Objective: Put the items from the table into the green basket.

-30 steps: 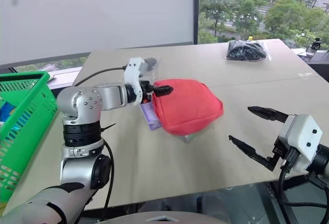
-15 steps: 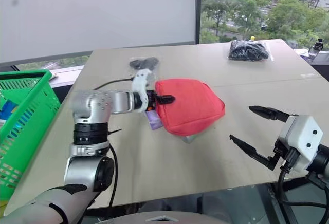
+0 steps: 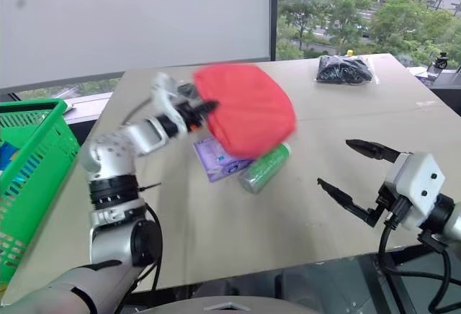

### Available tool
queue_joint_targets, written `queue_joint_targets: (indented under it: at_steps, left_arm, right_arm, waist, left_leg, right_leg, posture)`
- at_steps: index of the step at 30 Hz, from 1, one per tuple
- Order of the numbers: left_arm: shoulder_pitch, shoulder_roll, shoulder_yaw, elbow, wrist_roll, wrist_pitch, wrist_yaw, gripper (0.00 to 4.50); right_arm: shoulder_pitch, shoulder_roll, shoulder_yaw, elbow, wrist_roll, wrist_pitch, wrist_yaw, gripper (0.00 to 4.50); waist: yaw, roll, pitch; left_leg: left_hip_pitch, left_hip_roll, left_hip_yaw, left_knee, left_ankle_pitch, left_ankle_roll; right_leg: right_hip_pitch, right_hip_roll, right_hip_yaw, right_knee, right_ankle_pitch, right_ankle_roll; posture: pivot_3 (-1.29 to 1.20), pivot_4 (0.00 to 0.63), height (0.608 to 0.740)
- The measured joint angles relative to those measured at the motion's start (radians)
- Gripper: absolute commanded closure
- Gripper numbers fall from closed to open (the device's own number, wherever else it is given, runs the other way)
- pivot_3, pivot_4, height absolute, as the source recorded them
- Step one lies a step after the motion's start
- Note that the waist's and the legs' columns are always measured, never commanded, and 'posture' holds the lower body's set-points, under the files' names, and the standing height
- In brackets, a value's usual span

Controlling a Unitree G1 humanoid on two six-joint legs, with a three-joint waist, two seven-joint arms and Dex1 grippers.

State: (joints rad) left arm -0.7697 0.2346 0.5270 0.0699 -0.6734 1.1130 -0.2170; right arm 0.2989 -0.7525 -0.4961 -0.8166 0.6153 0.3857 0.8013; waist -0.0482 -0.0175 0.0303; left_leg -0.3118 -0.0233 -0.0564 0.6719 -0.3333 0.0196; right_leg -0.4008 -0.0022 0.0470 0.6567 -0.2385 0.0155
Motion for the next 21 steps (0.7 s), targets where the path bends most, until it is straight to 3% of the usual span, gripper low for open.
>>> queue_joint_targets:
  at_steps: [3,8,11,15,18,19,21]
  left_arm:
    - [-0.055,0.057,0.130,0.091,0.013,-0.115,0.120,4.45]
    - [-0.067,0.130,0.198,0.375,0.101,-0.278,0.238,4.45]
    - [-0.067,0.130,0.218,0.513,0.115,-0.358,0.271,3.48]
    - [-0.048,0.131,0.237,0.543,0.098,-0.374,0.283,1.80]
    - [0.052,0.191,0.166,0.388,-0.007,-0.170,0.133,0.35]
    - [0.094,0.227,0.126,0.334,-0.028,-0.117,0.074,0.08]
    - [0.204,0.346,-0.002,0.184,-0.068,-0.015,-0.108,0.08]
  right_arm:
    - [-0.062,0.007,0.064,0.023,-0.006,0.000,-0.016,0.00]
    - [-0.156,0.012,0.125,0.057,-0.011,0.000,-0.035,0.00]
    - [-0.191,0.012,0.150,0.069,-0.015,0.000,-0.036,0.00]
    - [-0.192,0.012,0.157,0.076,-0.016,0.001,-0.036,0.00]
    - [-0.182,0.010,0.158,0.076,-0.020,0.001,-0.035,0.00]
    - [-0.176,0.010,0.158,0.076,-0.022,0.001,-0.035,0.00]
    - [-0.164,0.010,0.157,0.076,-0.022,0.001,-0.035,0.00]
  waist:
    - [0.005,0.001,0.000]
    - [0.032,-0.002,-0.001]
    - [0.052,-0.003,-0.002]
    - [0.063,-0.005,-0.002]
    - [0.053,-0.005,-0.002]
    - [0.047,-0.005,-0.002]
    - [0.031,-0.005,-0.002]
  left_leg:
    - [0.002,0.000,0.000,-0.001,0.000,0.000]
    - [-0.002,-0.002,-0.005,0.000,0.000,0.000]
    - [-0.011,-0.005,-0.008,0.001,0.000,0.000]
    - [-0.020,-0.006,-0.009,0.002,0.000,0.000]
    - [-0.022,-0.006,-0.008,0.001,0.000,0.000]
    - [-0.024,-0.006,-0.008,0.001,0.000,0.000]
    - [-0.027,-0.006,-0.008,0.002,0.000,-0.001]
  right_leg:
    - [-0.001,-0.001,0.000,0.000,0.000,0.000]
    - [-0.005,-0.004,-0.004,0.000,0.001,-0.001]
    - [-0.013,-0.008,-0.008,0.001,0.001,0.000]
    - [-0.022,-0.011,-0.009,0.002,0.001,-0.001]
    - [-0.025,-0.012,-0.009,0.003,0.001,-0.001]
    - [-0.027,-0.012,-0.009,0.004,0.001,-0.001]
    - [-0.031,-0.012,-0.008,0.005,0.001,-0.001]
  posture:
    - [-0.07,0.000,0.740]
    - [-0.03,0.000,0.740]
    - [-0.04,0.000,0.740]
    - [-0.04,0.000,0.740]
    - [-0.05,0.000,0.740]
    - [-0.05,0.000,0.740]
    - [-0.05,0.000,0.740]
